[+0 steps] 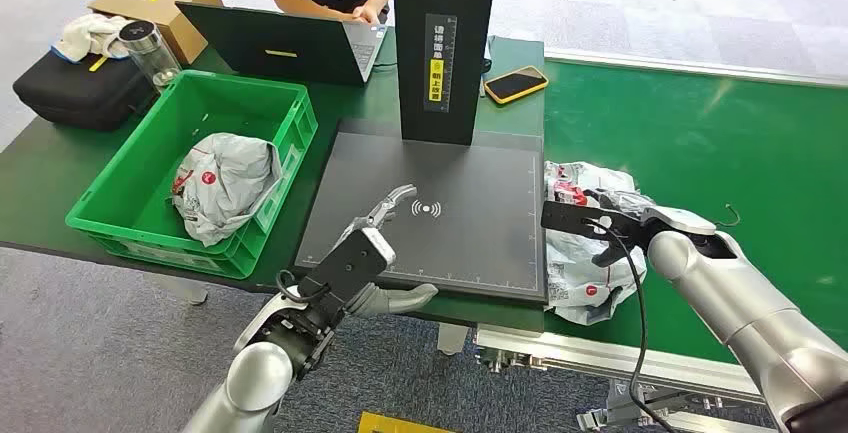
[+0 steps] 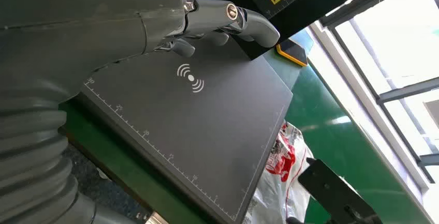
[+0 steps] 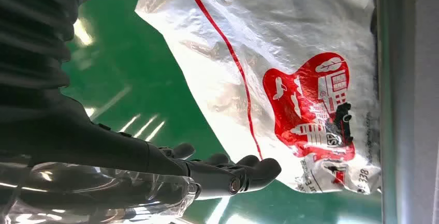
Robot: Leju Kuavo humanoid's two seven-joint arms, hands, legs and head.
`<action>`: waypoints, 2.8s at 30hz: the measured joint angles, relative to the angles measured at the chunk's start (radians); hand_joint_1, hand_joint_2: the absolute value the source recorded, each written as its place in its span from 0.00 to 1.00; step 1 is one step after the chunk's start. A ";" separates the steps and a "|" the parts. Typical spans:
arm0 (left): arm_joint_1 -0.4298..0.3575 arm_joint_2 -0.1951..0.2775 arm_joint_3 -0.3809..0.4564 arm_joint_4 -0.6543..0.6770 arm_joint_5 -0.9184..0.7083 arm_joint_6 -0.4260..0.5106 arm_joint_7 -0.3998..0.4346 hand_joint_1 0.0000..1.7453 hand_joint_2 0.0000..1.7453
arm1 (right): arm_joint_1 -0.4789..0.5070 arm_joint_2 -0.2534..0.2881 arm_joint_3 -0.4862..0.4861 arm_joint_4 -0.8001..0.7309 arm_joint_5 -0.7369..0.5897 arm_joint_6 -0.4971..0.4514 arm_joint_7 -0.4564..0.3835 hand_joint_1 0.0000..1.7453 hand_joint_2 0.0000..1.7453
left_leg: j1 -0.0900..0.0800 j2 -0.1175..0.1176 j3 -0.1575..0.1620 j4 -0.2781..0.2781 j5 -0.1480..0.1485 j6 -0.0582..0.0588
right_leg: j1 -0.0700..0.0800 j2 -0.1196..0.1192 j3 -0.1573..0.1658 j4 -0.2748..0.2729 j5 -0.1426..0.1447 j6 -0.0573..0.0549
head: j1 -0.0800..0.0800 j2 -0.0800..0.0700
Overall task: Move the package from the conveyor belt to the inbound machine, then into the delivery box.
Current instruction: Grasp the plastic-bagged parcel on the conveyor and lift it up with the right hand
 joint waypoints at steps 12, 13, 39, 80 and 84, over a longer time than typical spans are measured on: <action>0.002 0.001 0.003 -0.005 -0.012 -0.012 0.000 0.00 1.00 | 0.153 -0.103 -0.051 -0.205 -0.031 0.042 0.037 0.00 1.00 | 0.000 -0.001 0.000 0.000 0.000 0.000 | 0.000 0.000 0.000 0.000 0.000 0.000 | 0.000 0.000; 0.002 0.001 0.003 -0.005 -0.012 -0.013 0.000 0.00 1.00 | 0.158 -0.106 -0.053 -0.210 -0.031 0.042 0.038 0.00 1.00 | 0.000 -0.001 0.000 0.000 0.000 0.000 | 0.000 0.000 0.000 0.000 0.000 0.000 | 0.000 0.000; -0.010 -0.001 0.002 -0.005 -0.005 -0.021 0.003 0.00 1.00 | 0.107 -0.054 0.006 0.084 0.039 -0.006 0.028 0.00 1.00 | 0.000 -0.001 -0.001 0.000 0.000 0.000 | 0.000 0.000 0.000 0.000 0.000 0.000 | 0.000 0.000; -0.002 -0.007 0.000 -0.006 0.009 -0.015 0.003 0.00 1.00 | 0.257 0.073 -0.095 0.089 0.286 -0.314 0.014 1.00 1.00 | 0.001 0.000 0.001 0.000 0.000 0.000 | 0.001 0.000 0.001 0.000 0.000 0.000 | 0.000 0.000; -0.003 -0.007 0.000 -0.006 0.012 -0.015 0.001 0.00 1.00 | 0.275 0.078 -0.130 0.072 0.301 -0.314 0.014 1.00 1.00 | 0.001 0.000 0.001 0.000 0.000 0.000 | 0.001 0.000 0.001 0.000 0.000 0.000 | 0.000 0.000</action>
